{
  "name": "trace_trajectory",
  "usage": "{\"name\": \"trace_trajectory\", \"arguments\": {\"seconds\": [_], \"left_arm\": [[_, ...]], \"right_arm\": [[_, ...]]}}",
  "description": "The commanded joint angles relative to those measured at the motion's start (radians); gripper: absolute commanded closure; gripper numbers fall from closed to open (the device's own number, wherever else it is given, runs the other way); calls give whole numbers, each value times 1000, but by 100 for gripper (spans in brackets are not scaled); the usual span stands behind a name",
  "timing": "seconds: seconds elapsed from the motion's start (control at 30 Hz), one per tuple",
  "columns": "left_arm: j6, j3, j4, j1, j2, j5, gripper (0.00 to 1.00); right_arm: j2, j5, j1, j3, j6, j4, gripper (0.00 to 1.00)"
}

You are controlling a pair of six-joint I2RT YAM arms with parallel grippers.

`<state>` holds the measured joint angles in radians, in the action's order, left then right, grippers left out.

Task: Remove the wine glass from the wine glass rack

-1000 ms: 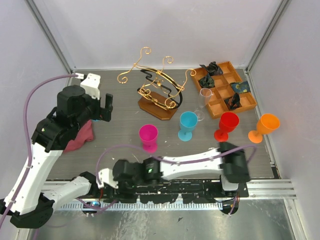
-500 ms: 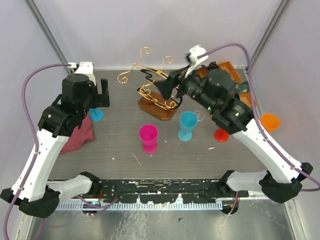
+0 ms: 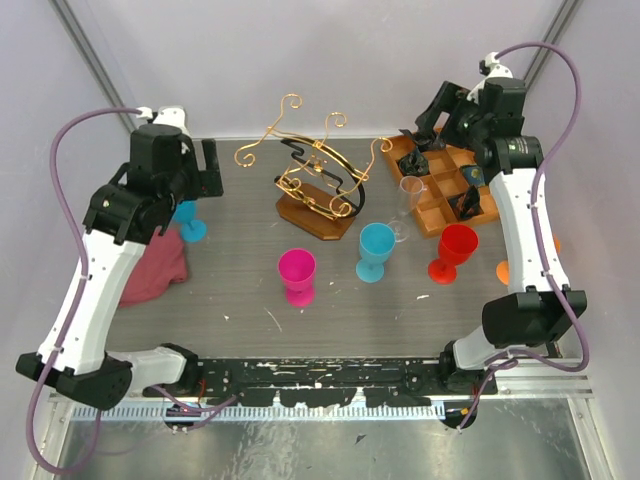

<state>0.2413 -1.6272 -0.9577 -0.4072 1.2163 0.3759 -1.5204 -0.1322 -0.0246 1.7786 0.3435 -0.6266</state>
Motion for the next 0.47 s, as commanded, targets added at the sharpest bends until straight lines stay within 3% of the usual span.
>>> {"name": "trace_trajectory", "arguments": {"seconds": [0.0,0.33,0.43], "left_arm": [[42,-101,-62,41,45,-26,2],[86,-121,-54,50,103,-68,2],[79,-121,-56,51,100,-63,2]], "right_arm": [[34,-64,-10,37,2,11,10],[61,-44,-11,8,-9,26,11],[62,-38,-11,17,-17,22,1]]}}
